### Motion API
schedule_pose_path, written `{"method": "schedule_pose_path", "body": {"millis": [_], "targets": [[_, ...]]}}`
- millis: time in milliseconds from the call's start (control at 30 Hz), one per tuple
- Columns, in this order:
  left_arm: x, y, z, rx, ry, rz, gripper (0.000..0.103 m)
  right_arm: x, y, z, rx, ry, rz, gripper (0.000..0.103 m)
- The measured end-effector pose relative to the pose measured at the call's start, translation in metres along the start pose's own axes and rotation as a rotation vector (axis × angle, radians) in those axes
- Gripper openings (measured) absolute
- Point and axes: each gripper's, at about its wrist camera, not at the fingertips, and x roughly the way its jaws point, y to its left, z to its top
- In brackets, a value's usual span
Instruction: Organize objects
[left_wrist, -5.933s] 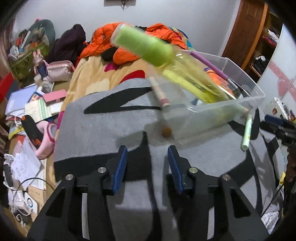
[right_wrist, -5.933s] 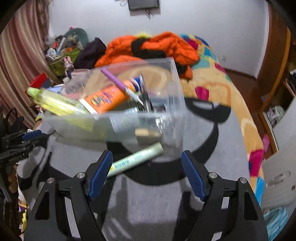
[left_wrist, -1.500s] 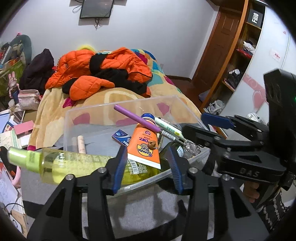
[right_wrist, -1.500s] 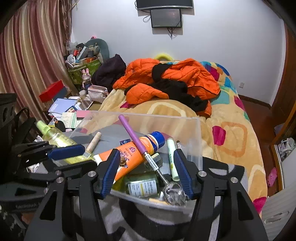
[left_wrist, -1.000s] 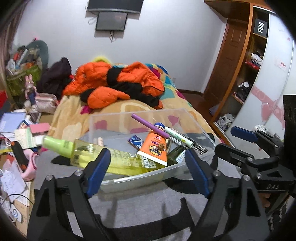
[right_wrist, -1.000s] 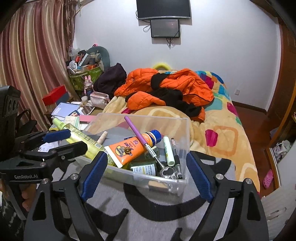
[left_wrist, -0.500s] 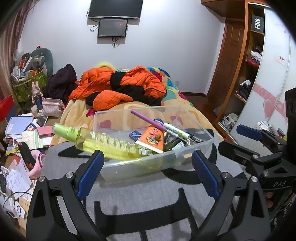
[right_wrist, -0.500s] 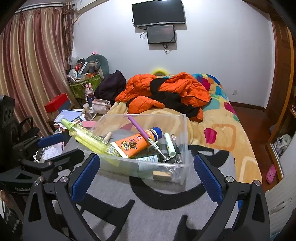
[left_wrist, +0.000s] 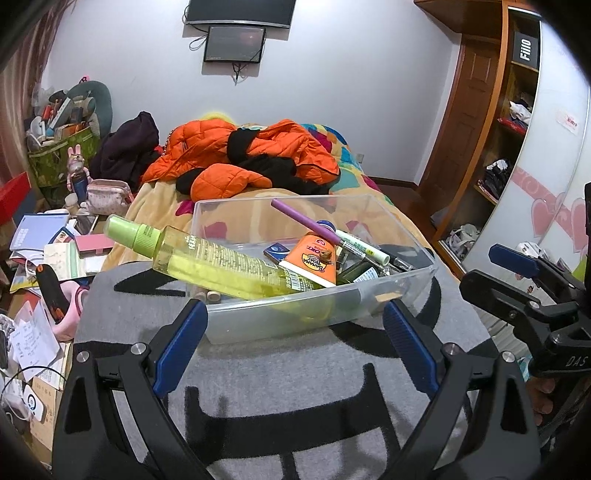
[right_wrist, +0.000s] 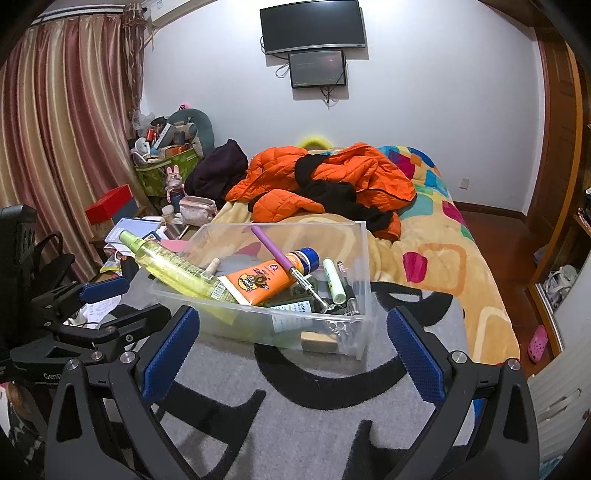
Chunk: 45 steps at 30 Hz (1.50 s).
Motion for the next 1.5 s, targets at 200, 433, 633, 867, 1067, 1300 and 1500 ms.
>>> {"method": "schedule_pose_path", "body": {"millis": [200,433,633,867,1067,1300,1500], "targets": [[-0.0006,-0.002,0.0004,0.01,-0.004,0.003,0.097,0.0004,-0.0013,-0.0002,0.006,0.004,0.001,0.101],[-0.0001,-0.0028,0.0007,0.012,-0.001,0.005,0.097,0.0005,-0.0016,-0.0001,0.007,0.005,-0.001,0.101],[-0.0005,-0.0026,0.0008,0.012,-0.001,0.001,0.097,0.0006,-0.0027,-0.0013,0.013,0.009,0.004,0.101],[0.0006,-0.0029,0.003,0.007,0.01,-0.009,0.097,0.0007,-0.0024,-0.0031,0.016,0.012,0.004,0.101],[0.0015,0.0009,0.0035,-0.011,0.021,-0.026,0.097,0.0011,-0.0029,-0.0031,0.02,0.014,0.003,0.101],[0.0018,0.0007,0.0036,-0.01,0.026,-0.03,0.097,0.0011,-0.0026,-0.0025,0.018,0.014,0.005,0.101],[0.0028,0.0016,0.0029,-0.009,0.037,-0.038,0.097,0.0011,-0.003,-0.0024,0.023,0.015,0.005,0.101]]}}
